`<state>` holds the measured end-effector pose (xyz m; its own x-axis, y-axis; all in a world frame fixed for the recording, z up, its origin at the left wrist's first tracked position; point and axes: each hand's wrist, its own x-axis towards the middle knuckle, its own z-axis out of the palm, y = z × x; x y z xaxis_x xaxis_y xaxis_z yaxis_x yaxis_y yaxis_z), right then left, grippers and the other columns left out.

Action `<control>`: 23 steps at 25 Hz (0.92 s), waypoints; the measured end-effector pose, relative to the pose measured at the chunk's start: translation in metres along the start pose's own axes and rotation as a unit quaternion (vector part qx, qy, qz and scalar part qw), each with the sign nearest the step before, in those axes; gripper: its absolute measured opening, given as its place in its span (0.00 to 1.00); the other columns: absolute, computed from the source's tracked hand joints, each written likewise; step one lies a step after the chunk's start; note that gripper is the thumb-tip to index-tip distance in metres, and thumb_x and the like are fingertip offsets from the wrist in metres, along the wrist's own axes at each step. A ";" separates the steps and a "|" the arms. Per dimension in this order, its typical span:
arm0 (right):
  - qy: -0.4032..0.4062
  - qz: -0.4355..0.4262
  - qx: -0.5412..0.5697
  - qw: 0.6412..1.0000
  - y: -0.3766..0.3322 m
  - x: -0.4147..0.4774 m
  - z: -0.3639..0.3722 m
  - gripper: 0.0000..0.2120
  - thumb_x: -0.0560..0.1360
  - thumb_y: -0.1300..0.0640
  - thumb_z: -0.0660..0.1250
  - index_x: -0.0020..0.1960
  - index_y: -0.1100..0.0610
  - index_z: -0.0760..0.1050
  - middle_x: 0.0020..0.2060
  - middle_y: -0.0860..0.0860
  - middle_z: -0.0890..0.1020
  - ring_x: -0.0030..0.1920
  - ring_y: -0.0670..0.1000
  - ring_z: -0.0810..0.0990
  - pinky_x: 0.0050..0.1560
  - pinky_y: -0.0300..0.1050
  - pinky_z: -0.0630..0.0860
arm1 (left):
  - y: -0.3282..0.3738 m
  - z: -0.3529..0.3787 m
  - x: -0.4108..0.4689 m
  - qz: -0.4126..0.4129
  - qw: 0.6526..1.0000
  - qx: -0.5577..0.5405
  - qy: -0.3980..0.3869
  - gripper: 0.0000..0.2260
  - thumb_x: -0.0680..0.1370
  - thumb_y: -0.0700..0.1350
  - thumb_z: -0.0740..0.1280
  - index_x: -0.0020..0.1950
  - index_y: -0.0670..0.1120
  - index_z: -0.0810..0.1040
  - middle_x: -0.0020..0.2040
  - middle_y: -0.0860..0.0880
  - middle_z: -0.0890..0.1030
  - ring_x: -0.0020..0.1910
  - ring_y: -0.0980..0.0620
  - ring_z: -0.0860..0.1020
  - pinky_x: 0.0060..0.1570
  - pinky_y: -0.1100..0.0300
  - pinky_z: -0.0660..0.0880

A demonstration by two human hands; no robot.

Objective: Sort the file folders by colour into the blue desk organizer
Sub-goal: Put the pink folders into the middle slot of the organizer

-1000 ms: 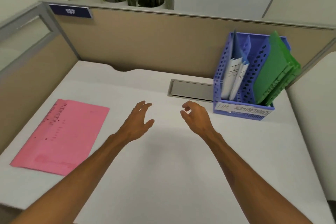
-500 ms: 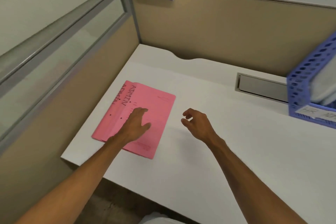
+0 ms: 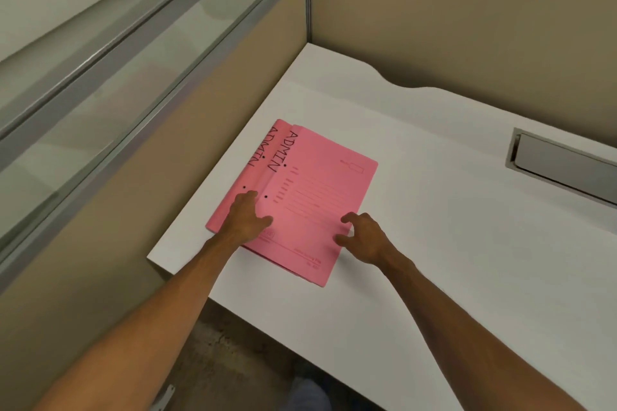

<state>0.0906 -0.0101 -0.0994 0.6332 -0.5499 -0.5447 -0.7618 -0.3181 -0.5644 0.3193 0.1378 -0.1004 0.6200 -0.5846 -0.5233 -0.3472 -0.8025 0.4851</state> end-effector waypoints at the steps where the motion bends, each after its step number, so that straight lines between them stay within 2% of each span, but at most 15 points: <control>1: 0.005 0.025 0.041 0.999 0.000 0.004 0.006 0.26 0.77 0.49 0.68 0.71 0.59 0.68 0.66 0.58 0.73 0.61 0.57 0.76 0.55 0.45 0.71 | -0.003 0.000 0.005 -0.010 1.000 0.008 0.002 0.32 0.74 0.46 0.73 0.73 0.42 0.63 0.69 0.42 0.66 0.63 0.43 0.72 0.57 0.53 0.74; 4: 0.060 0.111 0.156 0.980 0.001 0.015 0.018 0.27 0.76 0.51 0.70 0.71 0.61 0.68 0.66 0.57 0.73 0.59 0.56 0.77 0.58 0.49 0.75 | -0.007 0.000 0.015 -0.028 0.997 0.066 0.013 0.25 0.73 0.47 0.73 0.65 0.42 0.67 0.61 0.41 0.70 0.54 0.45 0.72 0.50 0.50 0.76; 6: 0.073 0.138 0.215 0.964 0.000 0.019 0.023 0.25 0.75 0.52 0.70 0.69 0.60 0.69 0.65 0.55 0.74 0.60 0.56 0.77 0.61 0.54 0.76 | -0.005 -0.002 0.019 -0.033 0.996 0.075 0.022 0.24 0.72 0.48 0.74 0.63 0.41 0.68 0.59 0.41 0.71 0.54 0.44 0.72 0.50 0.49 0.77; 8: 0.078 0.146 0.275 0.947 -0.003 0.023 0.025 0.20 0.75 0.53 0.71 0.63 0.57 0.70 0.61 0.52 0.76 0.57 0.55 0.77 0.60 0.56 0.77 | -0.002 -0.004 0.022 -0.040 0.997 0.061 0.021 0.26 0.72 0.49 0.74 0.63 0.42 0.68 0.59 0.41 0.70 0.55 0.43 0.74 0.51 0.48 0.78; 12: 0.066 0.182 0.369 0.909 -0.009 0.026 0.018 0.19 0.73 0.53 0.72 0.60 0.55 0.71 0.58 0.51 0.77 0.55 0.54 0.77 0.57 0.57 0.78 | 0.004 -0.009 0.023 -0.049 0.999 -0.008 0.005 0.29 0.70 0.49 0.77 0.66 0.42 0.69 0.61 0.42 0.75 0.57 0.41 0.77 0.56 0.44 0.77; 16: 0.049 0.186 0.380 0.905 -0.013 0.023 0.012 0.18 0.74 0.53 0.72 0.61 0.55 0.71 0.58 0.51 0.77 0.55 0.55 0.77 0.55 0.56 0.78 | 0.017 -0.023 0.015 -0.066 0.984 -0.165 -0.024 0.21 0.71 0.42 0.77 0.60 0.44 0.73 0.57 0.43 0.79 0.49 0.44 0.81 0.46 0.49 0.81; 18: 0.035 0.181 0.384 0.905 -0.016 0.019 0.007 0.18 0.74 0.53 0.71 0.61 0.55 0.71 0.57 0.51 0.77 0.55 0.55 0.77 0.52 0.55 0.77 | 0.025 -0.029 0.006 -0.064 0.971 -0.225 -0.059 0.19 0.72 0.39 0.75 0.58 0.46 0.70 0.54 0.45 0.80 0.48 0.44 0.82 0.46 0.47 0.82; 20: 0.038 0.174 0.362 0.915 -0.022 0.015 0.001 0.16 0.75 0.53 0.70 0.60 0.56 0.72 0.56 0.51 0.77 0.55 0.55 0.77 0.50 0.53 0.76 | 0.036 -0.034 -0.005 -0.048 0.963 -0.252 -0.081 0.19 0.73 0.38 0.74 0.57 0.46 0.69 0.53 0.45 0.80 0.48 0.43 0.82 0.45 0.45 0.82; 23: 0.091 0.135 0.329 0.930 -0.037 0.005 -0.018 0.12 0.75 0.53 0.70 0.56 0.57 0.74 0.54 0.52 0.79 0.54 0.55 0.79 0.50 0.51 0.79 | 0.057 -0.039 -0.026 -0.005 0.962 -0.263 -0.071 0.18 0.74 0.38 0.73 0.57 0.46 0.67 0.52 0.46 0.80 0.46 0.45 0.83 0.40 0.49 0.83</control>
<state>0.1195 -0.0151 -0.0699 0.3512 -0.6822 -0.6413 -0.6029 0.3592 -0.7124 0.3109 0.1120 -0.0321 0.5062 -0.6173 -0.6022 0.0852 -0.6591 0.7472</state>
